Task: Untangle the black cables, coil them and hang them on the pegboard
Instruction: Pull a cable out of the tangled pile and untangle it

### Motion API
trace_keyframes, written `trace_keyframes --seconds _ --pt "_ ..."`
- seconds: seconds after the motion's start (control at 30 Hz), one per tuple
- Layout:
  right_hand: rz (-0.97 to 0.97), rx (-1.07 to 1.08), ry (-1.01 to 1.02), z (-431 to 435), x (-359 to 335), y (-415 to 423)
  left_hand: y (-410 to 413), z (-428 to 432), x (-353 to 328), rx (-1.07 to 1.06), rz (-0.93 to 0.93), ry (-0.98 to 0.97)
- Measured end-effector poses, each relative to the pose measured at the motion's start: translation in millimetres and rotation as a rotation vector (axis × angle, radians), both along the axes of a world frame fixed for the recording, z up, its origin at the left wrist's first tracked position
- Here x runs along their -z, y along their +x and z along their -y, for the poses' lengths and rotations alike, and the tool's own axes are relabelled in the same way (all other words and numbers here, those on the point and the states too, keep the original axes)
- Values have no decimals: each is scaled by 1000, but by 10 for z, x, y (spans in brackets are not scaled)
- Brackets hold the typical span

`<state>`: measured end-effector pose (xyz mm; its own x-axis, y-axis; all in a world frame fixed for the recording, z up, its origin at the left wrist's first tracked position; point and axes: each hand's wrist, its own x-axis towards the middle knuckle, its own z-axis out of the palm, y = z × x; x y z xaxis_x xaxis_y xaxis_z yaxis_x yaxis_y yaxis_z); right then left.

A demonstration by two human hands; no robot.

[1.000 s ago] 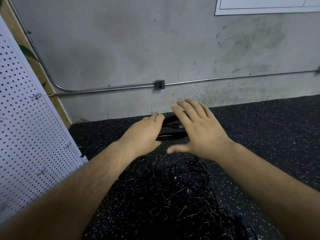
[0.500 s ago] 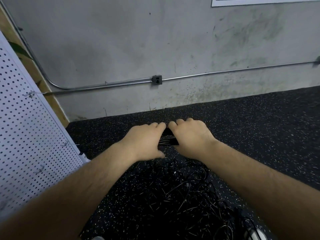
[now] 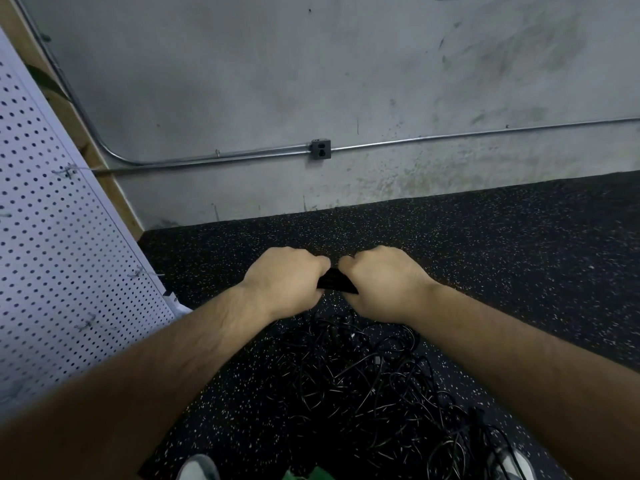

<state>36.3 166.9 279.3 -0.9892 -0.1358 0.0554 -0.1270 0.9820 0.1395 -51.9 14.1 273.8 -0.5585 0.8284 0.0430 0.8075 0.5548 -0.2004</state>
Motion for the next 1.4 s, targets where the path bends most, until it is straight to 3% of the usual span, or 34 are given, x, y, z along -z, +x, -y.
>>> trace_keyframes --seconds 0.1,0.23,0.4,0.53,0.6,0.77,0.83,1.0,1.2,1.4 --pt "-62 4 28 21 -29 -15 -45 111 -21 42 104 49" --pt "-114 8 53 25 -25 -52 -58 251 -22 22 465 208" --pt "-66 -3 -47 45 15 -149 -227 324 -50 12 396 188" --pt "67 -57 -511 9 47 -156 -344 451 -79 -16 344 192" --pt "56 -72 -630 -2 83 -184 -392 497 -81 -32 332 228" --pt "49 -45 -760 -44 153 -297 -486 770 -128 -64 588 490" --pt "38 -38 -802 -82 185 -344 -514 913 -154 -104 617 513" --pt "56 -71 -868 96 307 -564 -576 1114 -49 -227 905 566" --pt "161 10 -1035 550 763 -949 -978 1526 443 -350 895 601" --pt "480 139 -1032 951 1530 -1462 -1439 1918 1415 -430 931 477"
